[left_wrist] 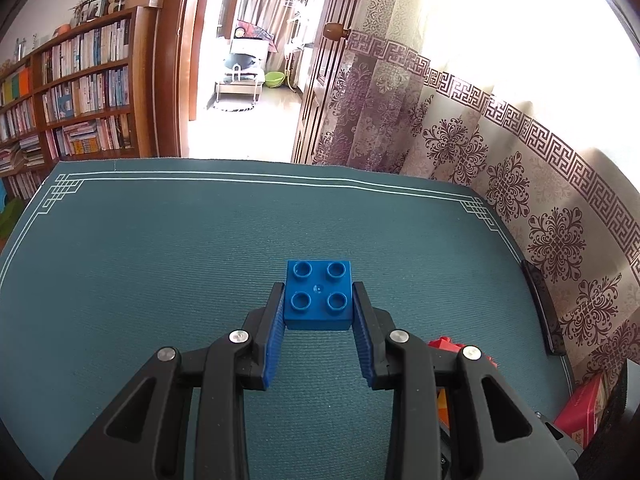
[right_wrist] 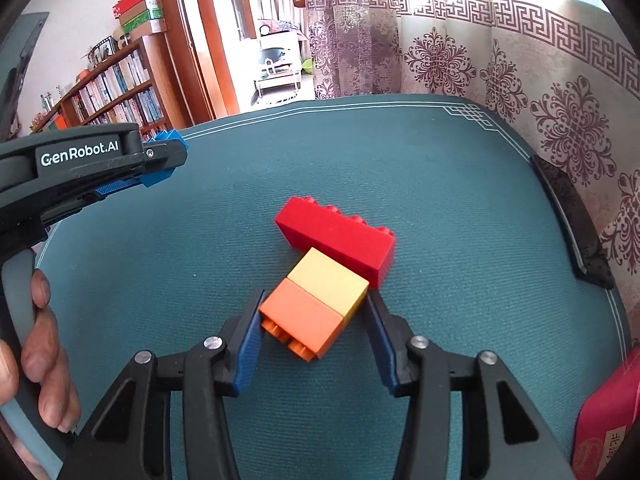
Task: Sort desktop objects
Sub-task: 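Grasp the blue brick with the left gripper while the right gripper grasps the orange-yellow brick, then lift the blue brick with the left gripper while the right gripper lifts the orange-yellow brick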
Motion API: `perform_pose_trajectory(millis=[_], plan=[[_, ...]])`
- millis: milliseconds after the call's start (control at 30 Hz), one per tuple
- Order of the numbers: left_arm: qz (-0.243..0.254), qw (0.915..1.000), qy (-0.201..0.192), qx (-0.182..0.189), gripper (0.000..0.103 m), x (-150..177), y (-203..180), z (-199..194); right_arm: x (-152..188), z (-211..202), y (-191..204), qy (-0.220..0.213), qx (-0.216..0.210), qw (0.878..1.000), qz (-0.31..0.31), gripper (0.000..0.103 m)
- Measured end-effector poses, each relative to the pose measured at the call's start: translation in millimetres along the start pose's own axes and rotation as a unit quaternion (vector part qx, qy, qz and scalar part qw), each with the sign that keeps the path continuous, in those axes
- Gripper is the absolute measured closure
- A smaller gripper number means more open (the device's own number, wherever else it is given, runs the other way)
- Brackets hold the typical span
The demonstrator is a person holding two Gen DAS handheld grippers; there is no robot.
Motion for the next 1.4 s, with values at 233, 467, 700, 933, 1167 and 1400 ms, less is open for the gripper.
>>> perform_pose_trajectory(millis=[233, 467, 700, 933, 1167, 1400], plan=[[0.004, 0.9999, -0.005, 0.008, 0.069, -3, -8, -5, 1, -42, -23, -0.02, -0.012, 0.999, 0.029, 0.051], [0.029, 0.9991, -0.016, 0.025, 0.069, -8, -35, -17, 3, -93, -50, -0.054, -0.005, 0.997, 0.052, 0.051], [0.064, 0.9959, -0.023, 0.06, 0.069, -8, -76, -28, 7, -151, -88, -0.111, 0.042, 0.991, 0.061, 0.051], [0.104, 0.9888, -0.019, 0.105, 0.069, 3, -126, -38, 22, -199, -143, -0.14, 0.099, 0.982, 0.083, 0.051], [0.163, 0.9775, -0.03, 0.131, 0.069, 15, -176, -60, 46, -224, -192, -0.136, 0.135, 0.974, 0.118, 0.051], [0.193, 0.9686, -0.047, 0.15, 0.069, 20, -204, -84, 71, -238, -166, -0.127, 0.076, 0.983, 0.106, 0.044]])
Point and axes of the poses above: each gripper's, at about its wrist camera, not at the fingertips, and z roughly the way its jaws point, y to its left, x to its underside, the point moved 9 cm from there along z, roughly the way its jaws point, and after that the axes turned 15 degrees about z, right-handed, at the moved point
